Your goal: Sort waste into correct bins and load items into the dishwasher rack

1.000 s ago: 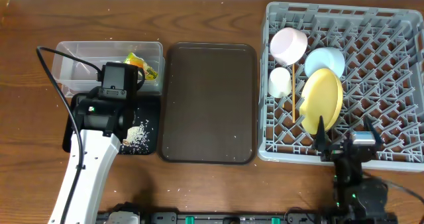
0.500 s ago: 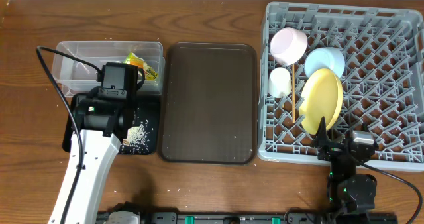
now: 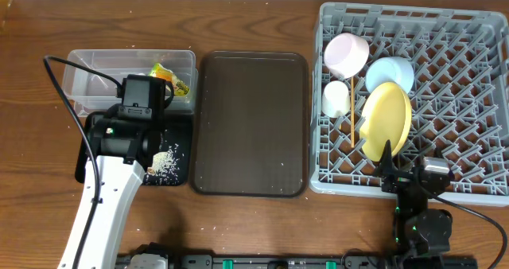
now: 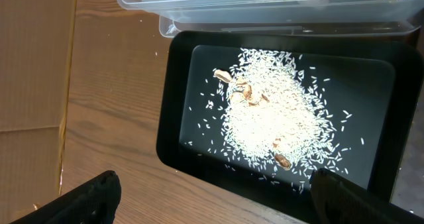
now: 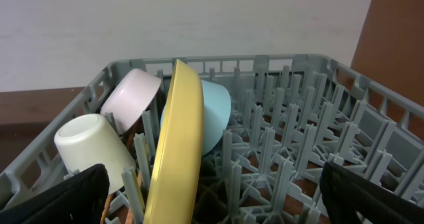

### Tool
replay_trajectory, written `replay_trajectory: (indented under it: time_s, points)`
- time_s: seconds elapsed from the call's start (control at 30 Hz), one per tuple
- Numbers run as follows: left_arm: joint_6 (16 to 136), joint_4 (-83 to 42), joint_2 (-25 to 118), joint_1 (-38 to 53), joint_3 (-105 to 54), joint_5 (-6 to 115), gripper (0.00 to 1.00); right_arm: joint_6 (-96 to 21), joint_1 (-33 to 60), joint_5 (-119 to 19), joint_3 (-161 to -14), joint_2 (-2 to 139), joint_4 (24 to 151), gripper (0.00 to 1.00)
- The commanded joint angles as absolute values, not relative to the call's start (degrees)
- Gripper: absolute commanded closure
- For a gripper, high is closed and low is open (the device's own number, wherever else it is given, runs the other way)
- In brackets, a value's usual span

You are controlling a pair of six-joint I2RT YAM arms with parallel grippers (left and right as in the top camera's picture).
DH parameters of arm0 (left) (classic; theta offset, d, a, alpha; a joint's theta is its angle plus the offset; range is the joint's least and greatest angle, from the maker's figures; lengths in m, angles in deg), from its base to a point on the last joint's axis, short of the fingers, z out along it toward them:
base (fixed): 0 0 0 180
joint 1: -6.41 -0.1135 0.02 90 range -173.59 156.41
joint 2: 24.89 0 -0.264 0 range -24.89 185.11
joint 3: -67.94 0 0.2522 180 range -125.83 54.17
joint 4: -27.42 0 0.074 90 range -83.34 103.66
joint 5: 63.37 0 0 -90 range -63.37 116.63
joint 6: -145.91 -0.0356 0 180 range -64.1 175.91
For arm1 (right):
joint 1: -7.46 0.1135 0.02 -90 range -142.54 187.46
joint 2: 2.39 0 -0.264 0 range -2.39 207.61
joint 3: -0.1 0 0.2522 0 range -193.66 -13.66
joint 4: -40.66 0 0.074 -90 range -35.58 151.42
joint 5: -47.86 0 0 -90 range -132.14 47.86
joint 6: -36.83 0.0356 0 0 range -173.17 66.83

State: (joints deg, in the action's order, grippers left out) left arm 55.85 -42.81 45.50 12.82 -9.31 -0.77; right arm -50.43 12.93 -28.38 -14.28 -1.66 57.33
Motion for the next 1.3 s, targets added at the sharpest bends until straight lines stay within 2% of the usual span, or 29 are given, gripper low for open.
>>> replay_trajectory:
  time_s: [0.0, 0.93, 1.27]
  points:
    - [55.5, -42.9, 45.6, 12.6, -9.8, -1.5, 0.06, -50.2, 13.5, -27.8, -14.0, -2.1, 57.2, 0.01]
    - [55.5, -43.4, 45.3, 12.5, -9.8, -1.5, 0.06, -50.2, 13.5, -27.8, -14.0, -2.1, 57.2, 0.01]
    - [55.5, -44.4, 29.2, 12.3, -9.8, -1.5, 0.06, -50.2, 13.5, -27.8, -14.0, -2.1, 57.2, 0.01]
